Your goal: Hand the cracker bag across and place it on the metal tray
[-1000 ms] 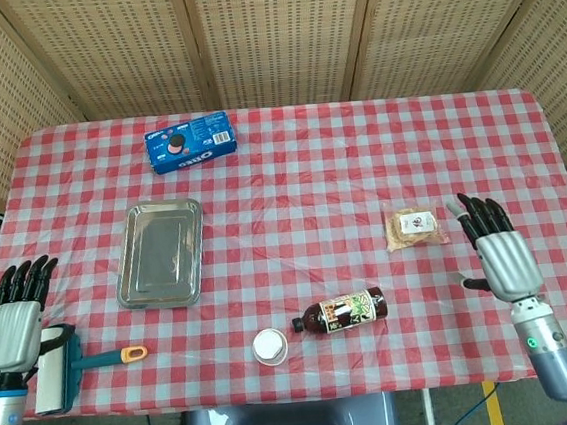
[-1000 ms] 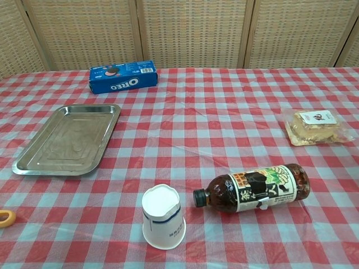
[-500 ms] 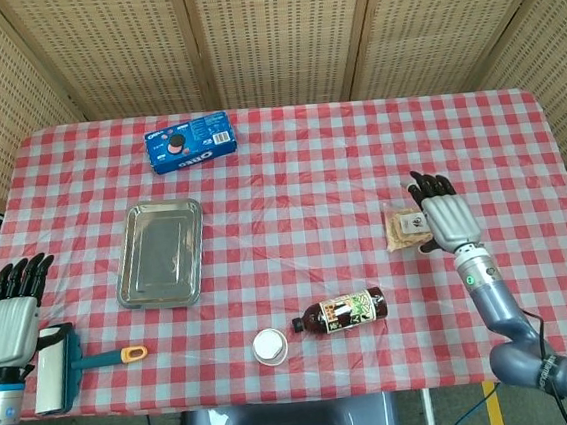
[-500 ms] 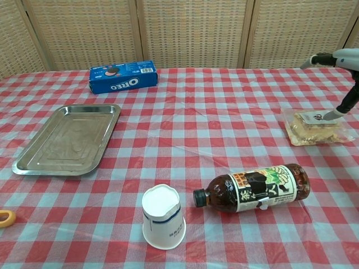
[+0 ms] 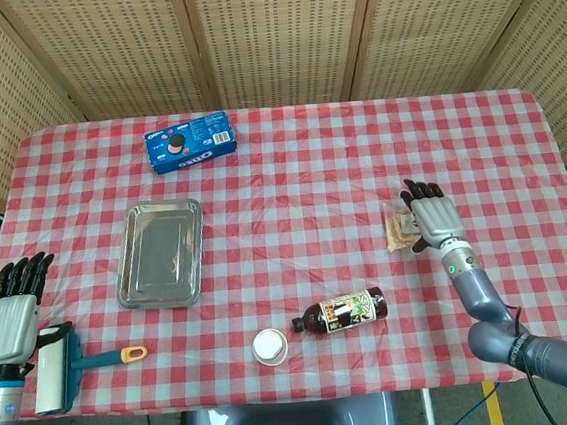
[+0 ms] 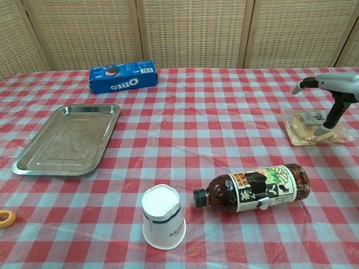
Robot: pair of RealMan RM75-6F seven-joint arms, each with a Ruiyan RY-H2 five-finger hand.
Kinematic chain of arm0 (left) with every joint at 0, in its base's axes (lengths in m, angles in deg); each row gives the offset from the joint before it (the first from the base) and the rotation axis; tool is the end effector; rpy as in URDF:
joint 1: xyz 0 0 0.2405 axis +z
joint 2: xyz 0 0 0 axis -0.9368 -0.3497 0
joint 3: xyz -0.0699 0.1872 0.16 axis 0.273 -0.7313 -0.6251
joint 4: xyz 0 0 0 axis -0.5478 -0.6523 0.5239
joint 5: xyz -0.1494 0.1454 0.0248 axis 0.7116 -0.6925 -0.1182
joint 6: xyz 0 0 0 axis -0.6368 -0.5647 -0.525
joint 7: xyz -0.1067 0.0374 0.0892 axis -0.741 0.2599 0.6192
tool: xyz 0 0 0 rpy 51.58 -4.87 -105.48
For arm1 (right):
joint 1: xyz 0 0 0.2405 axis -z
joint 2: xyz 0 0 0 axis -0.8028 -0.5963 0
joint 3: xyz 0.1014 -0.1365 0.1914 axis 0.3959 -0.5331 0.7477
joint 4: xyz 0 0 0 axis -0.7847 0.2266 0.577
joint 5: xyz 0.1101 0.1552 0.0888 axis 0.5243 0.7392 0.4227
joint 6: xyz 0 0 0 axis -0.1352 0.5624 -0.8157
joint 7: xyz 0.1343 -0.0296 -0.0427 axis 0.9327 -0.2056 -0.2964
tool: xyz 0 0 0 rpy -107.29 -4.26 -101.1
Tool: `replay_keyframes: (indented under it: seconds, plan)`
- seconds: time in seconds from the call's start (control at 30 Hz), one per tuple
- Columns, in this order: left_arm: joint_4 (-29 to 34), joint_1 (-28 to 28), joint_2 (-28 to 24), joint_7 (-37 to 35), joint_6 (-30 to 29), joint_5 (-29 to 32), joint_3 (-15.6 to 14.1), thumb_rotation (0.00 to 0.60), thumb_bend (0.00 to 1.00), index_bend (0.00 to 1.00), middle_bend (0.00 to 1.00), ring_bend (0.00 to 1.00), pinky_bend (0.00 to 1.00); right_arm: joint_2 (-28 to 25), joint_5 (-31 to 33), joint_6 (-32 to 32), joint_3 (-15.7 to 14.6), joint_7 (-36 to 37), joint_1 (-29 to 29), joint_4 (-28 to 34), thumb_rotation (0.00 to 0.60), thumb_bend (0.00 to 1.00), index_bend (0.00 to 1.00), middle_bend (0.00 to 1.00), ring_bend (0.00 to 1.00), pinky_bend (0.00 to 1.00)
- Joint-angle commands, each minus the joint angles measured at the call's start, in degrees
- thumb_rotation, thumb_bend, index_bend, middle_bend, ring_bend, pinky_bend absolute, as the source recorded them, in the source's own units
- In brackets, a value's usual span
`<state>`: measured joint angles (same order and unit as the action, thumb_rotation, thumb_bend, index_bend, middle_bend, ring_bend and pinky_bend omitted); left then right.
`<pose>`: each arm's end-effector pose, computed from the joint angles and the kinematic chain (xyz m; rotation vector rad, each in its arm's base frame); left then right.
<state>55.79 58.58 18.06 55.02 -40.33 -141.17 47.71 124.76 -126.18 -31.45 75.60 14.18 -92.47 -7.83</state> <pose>-0.2915 0.2199 0.1239 -1.4115 -0.8951 -0.8130 -0.2382 -0.3876 0.0404 1.6078 -1.0705 0.6634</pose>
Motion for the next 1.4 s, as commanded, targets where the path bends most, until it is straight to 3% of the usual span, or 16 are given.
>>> replay_keyframes:
  seconds: [0.03, 0.23, 0.5, 0.6, 0.77, 0.83, 1.13, 1.4]
  plan:
    - [0.1, -0.1, -0.1, -0.4, 0.0, 0.0, 0.0, 0.600, 0.14, 0.00, 0.00, 0.00, 0.00, 0.5, 2.3, -1.0, -0.6, -1.2, -1.0, -1.0, 0.600, 0.08, 0.17, 0.03, 0.00, 0.01]
    - [0.2, 0.1, -0.4, -1.2, -0.4, 0.0, 0.2, 0.600, 0.14, 0.00, 0.00, 0.00, 0.00, 2.1, 5.9, -3.4, -1.5, -1.2, -2.3, -4.5, 0.600, 0.08, 0.19, 0.05, 0.00, 0.05]
    - [0.3, 0.1, -0.5, -1.3, -0.7, -0.5, 0.0, 0.600, 0.14, 0.00, 0.00, 0.00, 0.00, 4.5, 6.0, -4.3, -2.4, 0.5, -3.1, -8.9, 0.600, 0.10, 0.26, 0.11, 0.02, 0.14]
    - [0.4, 0.1, -0.5, -1.3, -0.6, -0.5, -0.1, 0.600, 0.14, 0.00, 0.00, 0.00, 0.00, 5.2, 5.2, -3.8, -2.4, 1.3, -3.1, -10.1, 0.600, 0.13, 0.32, 0.18, 0.12, 0.22]
    - [0.5, 0.1, -0.6, -1.6, -0.7, -0.5, -0.1, 0.600, 0.14, 0.00, 0.00, 0.00, 0.00, 6.3, 3.2, -2.8, -2.3, 3.4, -2.9, -11.7, 0.600, 0.23, 0.49, 0.41, 0.38, 0.46]
    - [0.5, 0.1, -0.6, -1.6, -0.7, -0.4, -0.1, 0.600, 0.14, 0.00, 0.00, 0.00, 0.00, 6.4, 1.7, -1.6, -2.1, 4.6, -2.7, -11.6, 0.600, 0.24, 0.52, 0.44, 0.41, 0.51]
    - [0.7, 0.1, -0.7, -1.9, -0.7, -0.6, -0.1, 0.600, 0.14, 0.00, 0.00, 0.00, 0.00, 3.8, -4.9, 3.7, -0.7, 7.8, -2.2, -5.3, 0.600, 0.24, 0.54, 0.46, 0.43, 0.52]
    - [0.7, 0.2, -1.0, -2.4, -1.1, -0.2, 0.3, 0.600, 0.14, 0.00, 0.00, 0.00, 0.00, 0.6, -5.1, 6.3, 1.8, 3.1, -4.7, 5.4, 0.600, 0.24, 0.54, 0.45, 0.43, 0.52]
